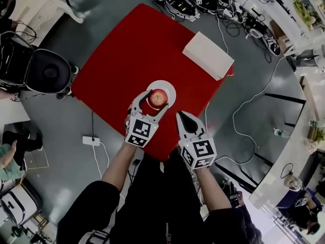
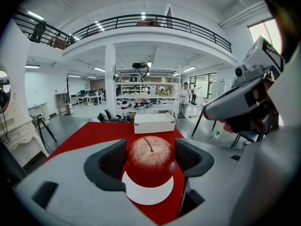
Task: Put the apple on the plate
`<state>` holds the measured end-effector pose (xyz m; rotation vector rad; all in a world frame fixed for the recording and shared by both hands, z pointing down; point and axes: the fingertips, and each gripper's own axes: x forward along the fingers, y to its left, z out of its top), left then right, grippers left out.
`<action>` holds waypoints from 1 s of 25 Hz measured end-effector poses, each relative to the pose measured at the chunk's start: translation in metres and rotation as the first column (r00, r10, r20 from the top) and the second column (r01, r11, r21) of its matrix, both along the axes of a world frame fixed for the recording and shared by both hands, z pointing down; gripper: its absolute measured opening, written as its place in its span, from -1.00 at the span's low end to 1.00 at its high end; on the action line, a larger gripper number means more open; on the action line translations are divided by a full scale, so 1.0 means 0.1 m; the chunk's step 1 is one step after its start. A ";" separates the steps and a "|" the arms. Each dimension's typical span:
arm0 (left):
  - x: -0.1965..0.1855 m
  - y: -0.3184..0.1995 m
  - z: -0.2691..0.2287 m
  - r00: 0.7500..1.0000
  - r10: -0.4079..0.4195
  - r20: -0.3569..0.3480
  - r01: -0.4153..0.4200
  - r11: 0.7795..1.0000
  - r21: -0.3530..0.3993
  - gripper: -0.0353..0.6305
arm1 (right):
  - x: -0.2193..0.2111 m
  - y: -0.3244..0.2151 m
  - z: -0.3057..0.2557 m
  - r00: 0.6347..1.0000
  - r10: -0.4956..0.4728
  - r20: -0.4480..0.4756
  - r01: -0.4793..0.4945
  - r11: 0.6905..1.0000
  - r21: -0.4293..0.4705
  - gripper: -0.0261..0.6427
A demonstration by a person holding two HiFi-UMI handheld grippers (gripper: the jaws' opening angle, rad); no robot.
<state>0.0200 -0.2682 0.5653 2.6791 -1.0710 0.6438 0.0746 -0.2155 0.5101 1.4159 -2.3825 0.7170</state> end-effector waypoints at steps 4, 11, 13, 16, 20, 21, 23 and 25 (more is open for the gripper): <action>0.06 -0.03 0.16 1.000 -0.008 0.001 0.008 1.000 -0.013 0.08 | 0.02 0.03 0.06 1.000 -0.001 0.005 0.001 1.000 -0.011 -0.89; 0.10 -0.12 0.36 1.000 -0.017 0.008 0.017 1.000 -0.015 0.08 | 0.01 0.02 0.19 1.000 -0.006 0.008 0.006 0.999 -0.037 -0.89; 0.09 -0.15 0.42 1.000 -0.024 0.008 0.024 1.000 -0.017 0.08 | 0.02 0.02 0.22 1.000 -0.005 0.003 0.005 0.999 -0.042 -0.89; 0.10 -0.20 0.54 0.999 -0.028 0.016 0.029 0.999 -0.019 0.08 | 0.07 0.03 0.28 1.000 0.000 -0.004 0.000 0.999 -0.050 -0.89; 0.14 -0.24 0.70 0.999 -0.030 0.020 0.030 0.999 -0.033 0.08 | 0.15 0.05 0.36 1.000 0.003 -0.006 -0.004 0.998 -0.068 -0.89; 0.15 -0.25 0.73 0.999 -0.029 0.022 0.030 0.999 -0.038 0.08 | 0.15 0.05 0.37 1.000 0.002 -0.006 -0.002 0.997 -0.072 -0.89; 0.17 -0.27 0.79 0.999 -0.028 0.027 0.029 0.999 -0.043 0.08 | 0.16 0.06 0.39 1.000 -0.001 -0.005 0.001 0.997 -0.077 -0.89; 0.17 -0.27 0.86 0.999 -0.027 0.032 0.028 0.998 -0.048 0.08 | 0.15 0.07 0.42 1.000 -0.003 -0.004 0.002 0.997 -0.082 -0.89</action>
